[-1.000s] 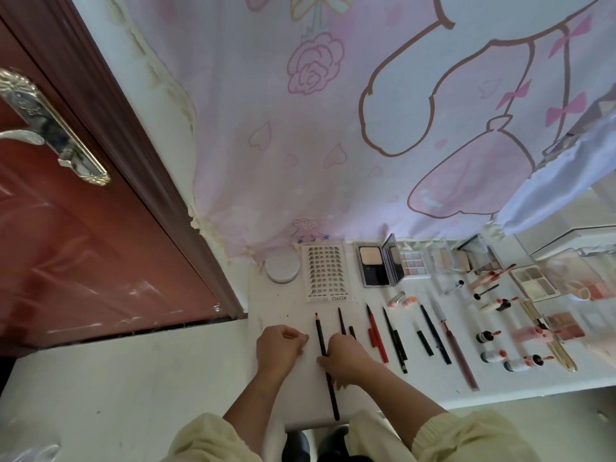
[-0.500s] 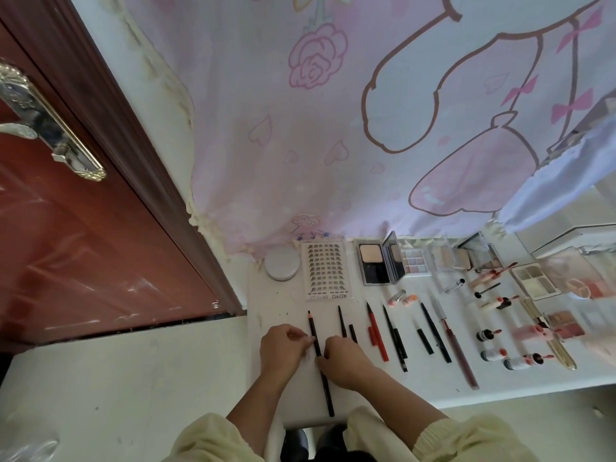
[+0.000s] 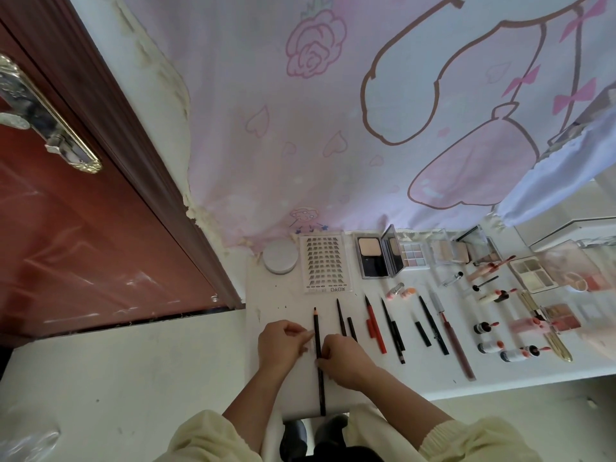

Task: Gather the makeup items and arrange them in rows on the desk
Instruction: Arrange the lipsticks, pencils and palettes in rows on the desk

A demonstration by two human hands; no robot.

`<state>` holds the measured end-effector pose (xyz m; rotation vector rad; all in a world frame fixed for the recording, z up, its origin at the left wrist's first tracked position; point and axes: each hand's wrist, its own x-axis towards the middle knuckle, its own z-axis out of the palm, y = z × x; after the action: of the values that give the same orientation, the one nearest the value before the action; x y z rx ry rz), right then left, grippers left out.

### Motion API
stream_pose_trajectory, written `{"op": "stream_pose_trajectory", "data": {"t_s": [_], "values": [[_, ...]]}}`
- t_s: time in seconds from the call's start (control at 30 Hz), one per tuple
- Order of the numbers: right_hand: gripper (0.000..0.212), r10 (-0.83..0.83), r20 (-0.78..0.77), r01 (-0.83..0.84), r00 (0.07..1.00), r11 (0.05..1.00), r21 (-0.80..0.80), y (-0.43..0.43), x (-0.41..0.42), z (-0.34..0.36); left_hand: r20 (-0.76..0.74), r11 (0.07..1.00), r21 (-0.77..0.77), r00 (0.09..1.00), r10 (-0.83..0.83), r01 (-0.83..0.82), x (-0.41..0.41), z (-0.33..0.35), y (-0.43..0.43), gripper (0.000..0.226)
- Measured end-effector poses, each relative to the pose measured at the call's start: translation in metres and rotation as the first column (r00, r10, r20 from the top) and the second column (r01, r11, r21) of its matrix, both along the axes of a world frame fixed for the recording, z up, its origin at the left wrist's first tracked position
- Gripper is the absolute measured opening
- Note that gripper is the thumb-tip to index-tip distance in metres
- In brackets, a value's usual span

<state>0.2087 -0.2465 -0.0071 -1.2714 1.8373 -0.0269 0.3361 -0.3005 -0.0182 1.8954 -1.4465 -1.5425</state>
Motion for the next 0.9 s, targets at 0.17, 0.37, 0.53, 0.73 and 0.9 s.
{"op": "stream_pose_trajectory", "data": {"t_s": [0.17, 0.37, 0.53, 0.73, 0.9], "values": [[0.017, -0.012, -0.023, 0.012, 1.0, 1.0, -0.019, 0.003, -0.002, 0.0, 0.001, 1.0, 0.004, 1.0, -0.018, 0.018, 0.0, 0.0, 0.002, 0.007], [0.019, -0.045, 0.001, 0.045, 0.999, 0.998, -0.034, 0.002, -0.005, 0.004, 0.004, 1.0, 0.003, 1.0, -0.008, 0.008, 0.0, 0.004, 0.001, 0.01], [0.019, -0.092, 0.026, 0.093, 0.995, 0.995, -0.045, -0.002, -0.012, 0.008, 0.021, 1.0, -0.01, 1.0, 0.012, -0.012, 0.001, 0.006, -0.004, 0.011], [0.018, -0.179, 0.046, 0.182, 0.983, 0.981, -0.072, -0.017, -0.029, 0.014, 0.003, 0.999, -0.025, 0.999, 0.035, -0.034, -0.003, 0.011, -0.021, 0.013], [0.019, -0.298, -0.049, 0.281, 0.953, 0.936, -0.212, -0.044, -0.049, 0.026, 0.012, 0.996, -0.084, 0.999, 0.034, -0.033, -0.013, 0.015, -0.046, 0.014]]}}
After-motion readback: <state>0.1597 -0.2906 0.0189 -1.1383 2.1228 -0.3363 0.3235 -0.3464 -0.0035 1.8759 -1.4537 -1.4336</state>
